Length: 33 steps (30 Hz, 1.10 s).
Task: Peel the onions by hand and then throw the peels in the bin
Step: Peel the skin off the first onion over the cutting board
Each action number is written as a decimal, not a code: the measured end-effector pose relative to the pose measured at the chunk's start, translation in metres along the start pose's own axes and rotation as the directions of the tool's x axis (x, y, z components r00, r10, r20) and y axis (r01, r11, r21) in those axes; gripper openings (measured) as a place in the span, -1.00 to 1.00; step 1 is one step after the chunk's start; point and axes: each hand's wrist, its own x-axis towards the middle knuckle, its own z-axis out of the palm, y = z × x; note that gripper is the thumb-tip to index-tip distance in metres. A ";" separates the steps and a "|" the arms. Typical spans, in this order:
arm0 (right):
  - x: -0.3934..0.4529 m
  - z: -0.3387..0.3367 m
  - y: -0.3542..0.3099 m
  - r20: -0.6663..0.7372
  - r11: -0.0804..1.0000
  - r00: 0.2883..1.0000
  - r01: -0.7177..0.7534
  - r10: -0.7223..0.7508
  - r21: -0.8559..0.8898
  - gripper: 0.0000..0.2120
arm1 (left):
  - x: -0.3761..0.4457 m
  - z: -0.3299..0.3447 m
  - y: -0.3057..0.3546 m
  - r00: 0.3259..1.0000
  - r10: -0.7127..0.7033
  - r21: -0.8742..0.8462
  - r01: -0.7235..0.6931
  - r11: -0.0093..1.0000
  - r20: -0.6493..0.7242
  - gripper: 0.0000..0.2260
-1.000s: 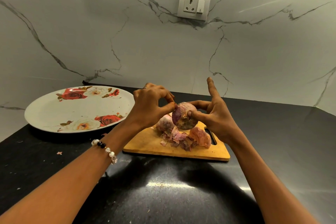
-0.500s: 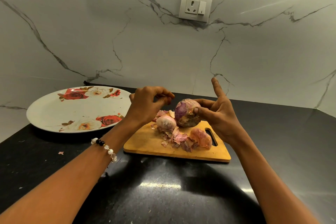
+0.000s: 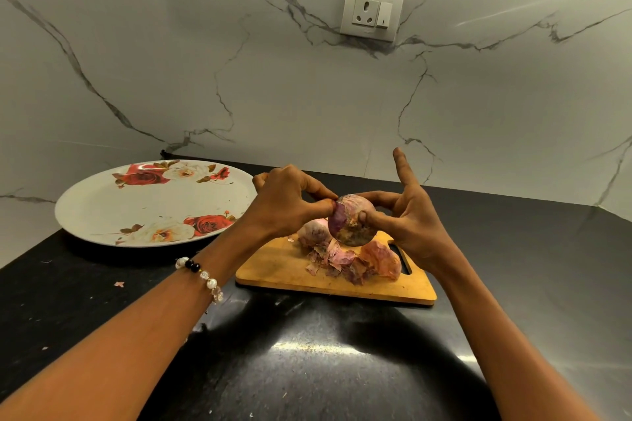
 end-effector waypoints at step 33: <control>0.007 -0.011 0.009 -0.055 0.936 0.993 -0.084 0.109 0.342 0.43 | -0.001 0.001 -0.002 0.968 0.063 0.320 0.018 0.947 -0.241 -0.73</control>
